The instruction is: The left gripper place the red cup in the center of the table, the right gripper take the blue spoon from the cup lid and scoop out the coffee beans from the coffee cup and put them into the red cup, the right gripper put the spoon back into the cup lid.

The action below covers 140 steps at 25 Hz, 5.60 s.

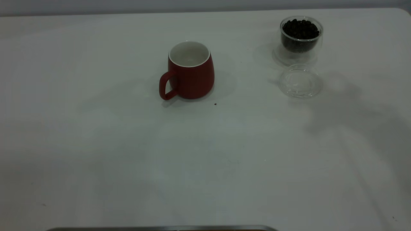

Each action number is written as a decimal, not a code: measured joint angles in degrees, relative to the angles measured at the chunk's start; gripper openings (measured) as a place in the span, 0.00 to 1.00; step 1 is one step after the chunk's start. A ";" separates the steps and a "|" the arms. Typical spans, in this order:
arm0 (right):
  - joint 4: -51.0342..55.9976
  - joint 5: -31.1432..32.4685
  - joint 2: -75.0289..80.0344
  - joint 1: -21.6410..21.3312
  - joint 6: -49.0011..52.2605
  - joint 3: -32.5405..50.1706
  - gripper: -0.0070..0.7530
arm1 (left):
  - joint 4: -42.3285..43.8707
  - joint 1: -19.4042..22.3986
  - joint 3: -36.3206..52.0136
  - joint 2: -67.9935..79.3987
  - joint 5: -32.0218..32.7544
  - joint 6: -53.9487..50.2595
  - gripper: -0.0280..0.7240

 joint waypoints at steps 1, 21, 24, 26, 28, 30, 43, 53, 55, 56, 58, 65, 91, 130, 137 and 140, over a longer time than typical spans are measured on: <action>1.30 -1.28 -2.34 -1.70 0.36 3.97 0.16 | 0.00 0.00 0.00 0.00 0.00 0.00 0.82; 75.71 -19.31 29.86 -25.11 -43.75 42.22 0.16 | 0.00 0.00 0.00 0.00 0.00 -0.27 0.82; 79.08 -15.60 35.60 -25.11 -46.81 41.74 0.16 | 0.00 0.00 0.00 0.00 0.00 -0.27 0.82; 79.89 -14.62 38.45 -25.11 -47.44 40.58 0.16 | 0.00 0.00 0.00 0.00 0.00 -0.27 0.82; 80.56 -14.00 40.40 -25.11 -47.73 39.79 0.16 | 0.00 0.00 0.00 0.00 0.00 -0.27 0.82; 80.65 -13.78 42.23 -25.11 -47.79 39.32 0.16 | 0.00 0.00 0.00 0.00 0.00 -0.27 0.82; 80.94 -12.65 47.35 -23.52 -46.83 34.79 0.16 | 0.00 0.00 0.00 0.00 0.00 -0.11 0.82; 80.95 -16.12 47.35 -21.40 -48.39 33.27 0.16 | 0.00 0.00 0.00 0.00 0.00 -0.11 0.82; 80.95 -16.59 47.35 -21.40 -48.39 32.89 0.16 | 0.00 0.00 0.00 0.00 0.00 -0.11 0.82; 80.95 -17.00 47.35 -21.40 -48.39 32.84 0.16 | 0.00 0.00 0.00 0.00 0.00 -0.11 0.82; 80.95 -17.54 47.35 -21.40 -48.45 32.78 0.16 | 0.00 0.00 0.00 0.00 0.00 -0.11 0.82; 81.08 -17.06 49.11 -21.40 -48.57 32.60 0.17 | 0.00 0.00 0.00 0.00 0.00 -0.11 0.82; 76.54 -17.80 46.25 -19.81 -52.68 32.55 0.69 | 0.00 0.00 0.00 0.00 0.00 -0.11 0.82; -20.20 7.41 -61.01 -16.05 33.79 42.01 0.70 | 0.00 0.00 0.00 0.00 0.00 -0.11 0.82; -21.73 3.05 -68.65 -12.35 37.10 59.59 0.70 | 0.00 0.00 0.00 0.00 0.00 -0.11 0.82; -21.21 0.84 -70.14 -12.35 37.04 60.33 0.70 | 0.00 0.00 0.00 0.00 0.00 -0.11 0.82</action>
